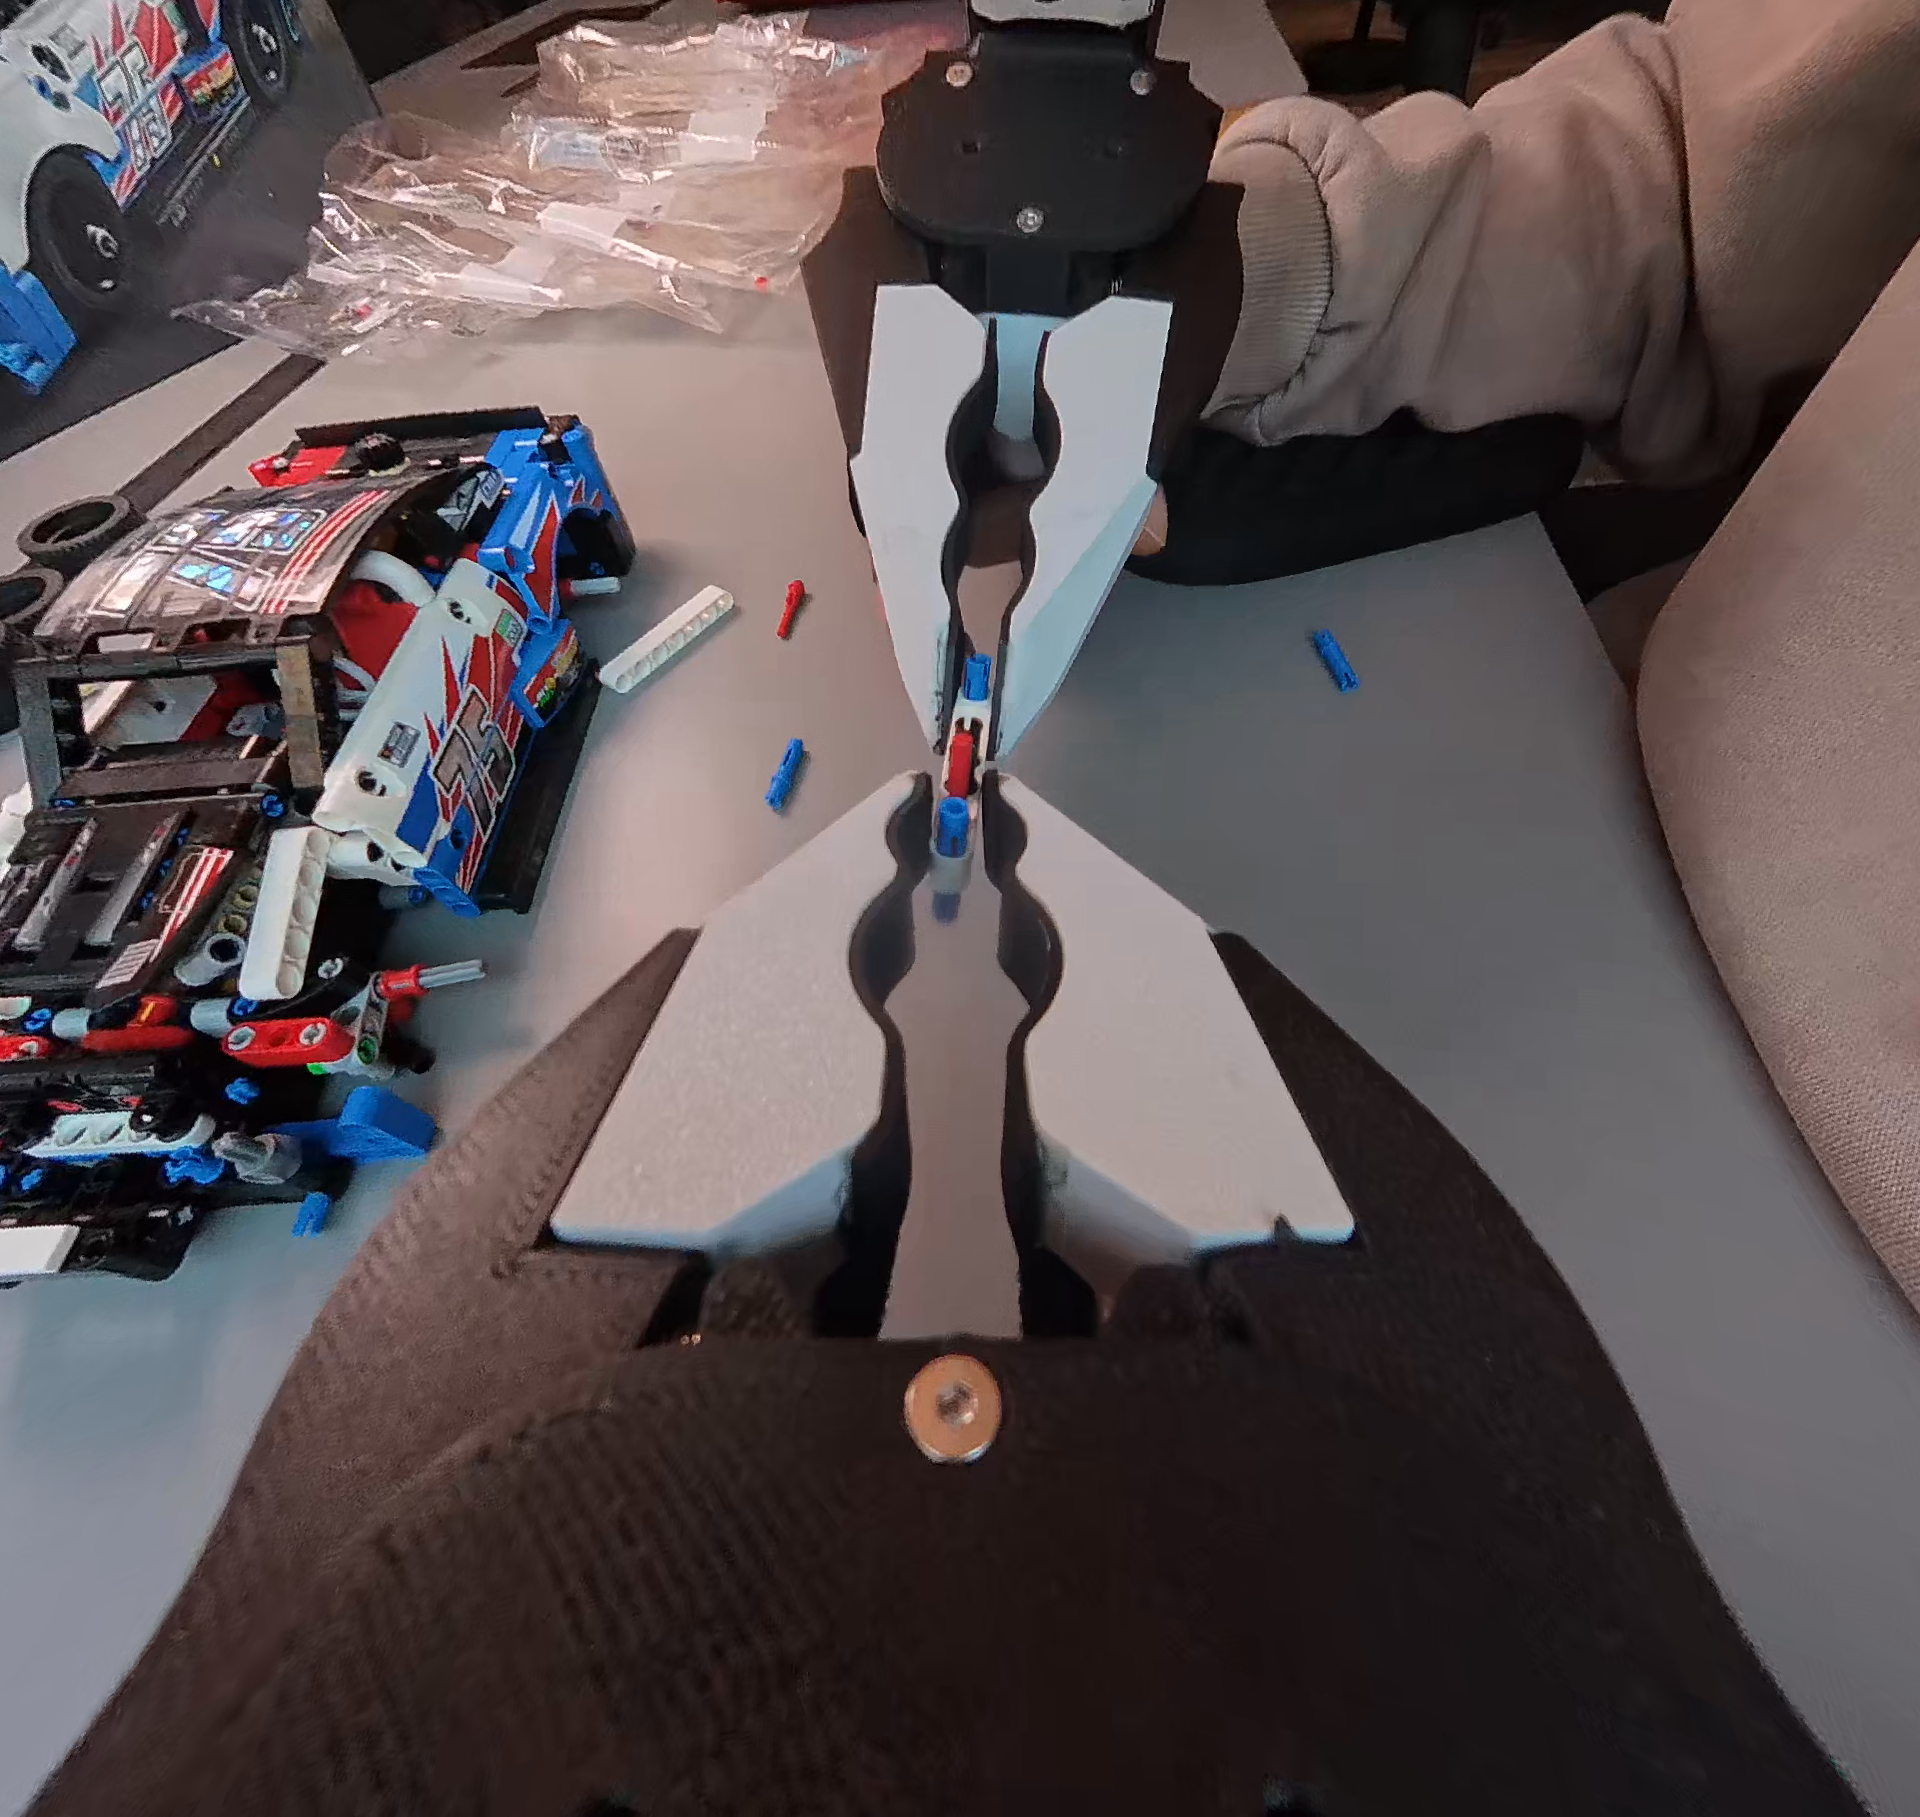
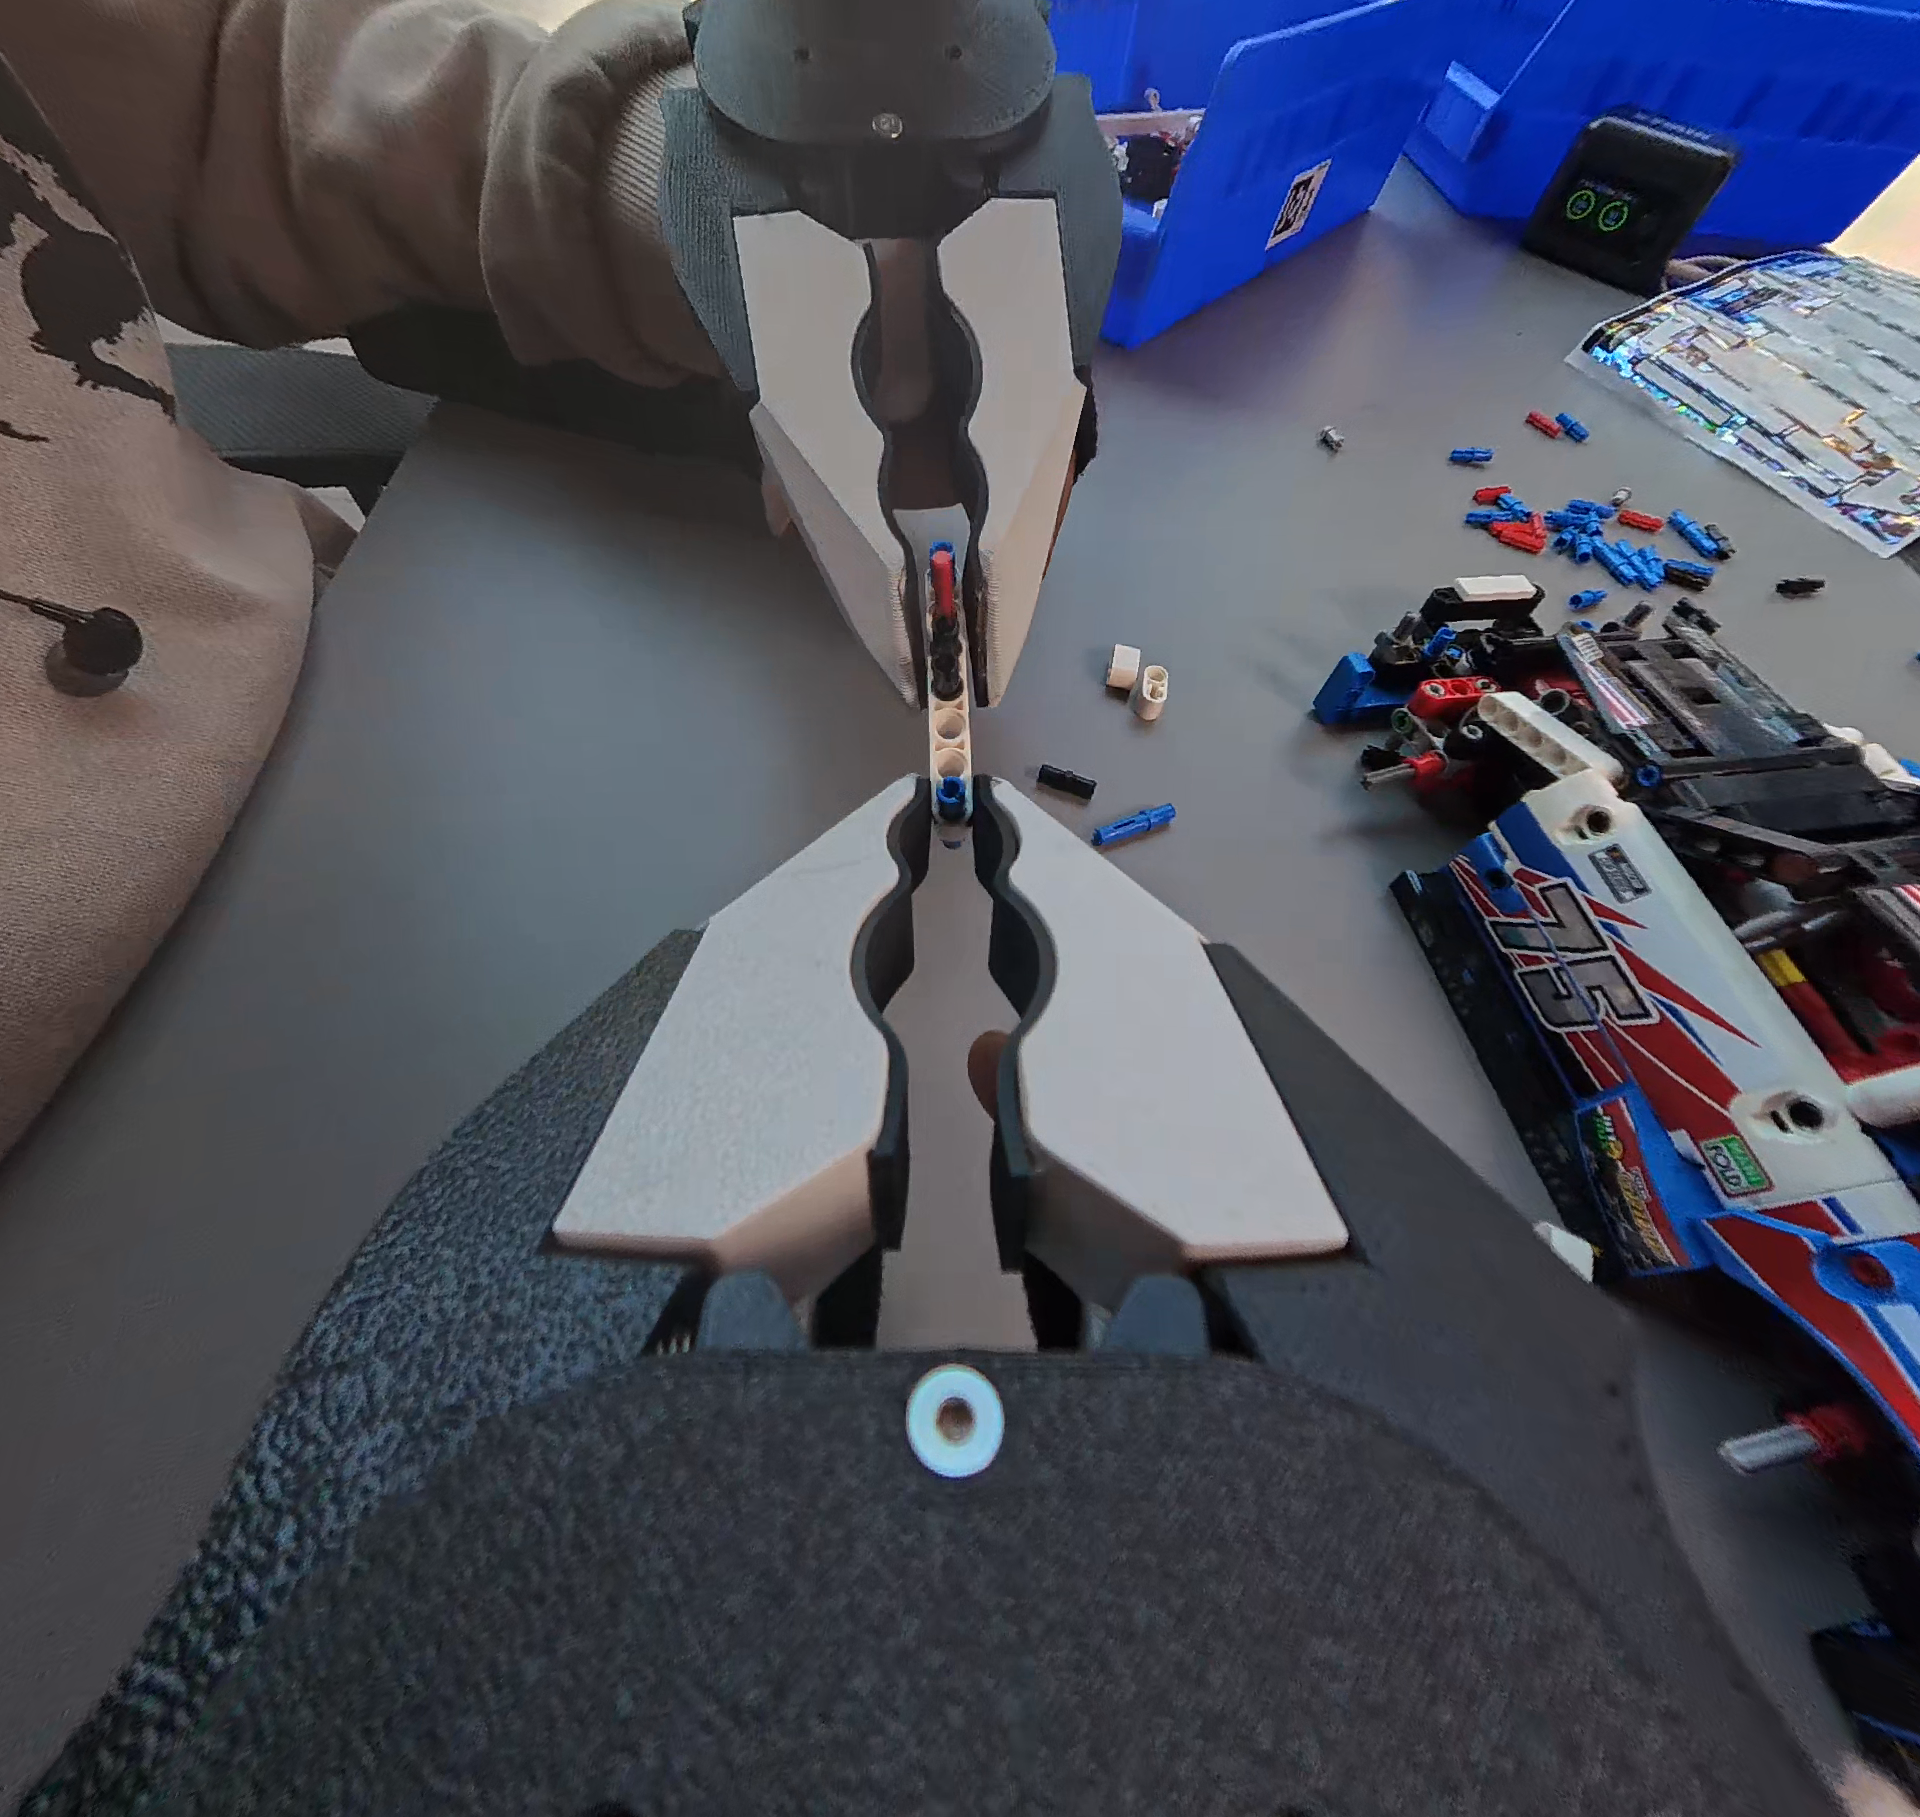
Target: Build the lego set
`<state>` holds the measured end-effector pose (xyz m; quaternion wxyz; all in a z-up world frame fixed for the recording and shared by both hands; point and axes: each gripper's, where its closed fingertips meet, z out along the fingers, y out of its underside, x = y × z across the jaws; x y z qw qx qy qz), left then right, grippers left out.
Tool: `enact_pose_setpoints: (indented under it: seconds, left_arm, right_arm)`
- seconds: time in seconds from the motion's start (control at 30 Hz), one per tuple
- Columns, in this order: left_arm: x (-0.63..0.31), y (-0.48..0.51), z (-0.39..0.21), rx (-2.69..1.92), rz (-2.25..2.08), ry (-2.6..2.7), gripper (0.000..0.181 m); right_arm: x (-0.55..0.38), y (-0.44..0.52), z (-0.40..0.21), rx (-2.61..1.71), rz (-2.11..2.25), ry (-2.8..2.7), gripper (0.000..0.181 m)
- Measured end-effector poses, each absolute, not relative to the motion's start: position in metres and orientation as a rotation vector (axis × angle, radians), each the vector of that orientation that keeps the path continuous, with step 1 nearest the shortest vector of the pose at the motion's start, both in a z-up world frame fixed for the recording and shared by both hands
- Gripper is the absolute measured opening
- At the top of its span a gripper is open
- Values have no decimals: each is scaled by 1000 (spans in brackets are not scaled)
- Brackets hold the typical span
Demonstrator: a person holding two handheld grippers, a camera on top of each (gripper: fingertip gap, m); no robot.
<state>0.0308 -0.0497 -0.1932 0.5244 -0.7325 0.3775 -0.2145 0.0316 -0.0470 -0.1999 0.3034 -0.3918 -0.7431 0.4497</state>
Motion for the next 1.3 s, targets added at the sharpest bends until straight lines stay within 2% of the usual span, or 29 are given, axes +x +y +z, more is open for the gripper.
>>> enact_pose_setpoints:
  seconds: [0.33,1.3]
  left_arm:
    - [30,-56,-237,-1967,-450,1026,6]
    - [23,-60,-253,-2050,-407,1071,6]
  right_arm:
    - [35,-49,-234,-1114,1060,-2122,6]
    - [41,-48,-238,-1143,1060,-2165,8]
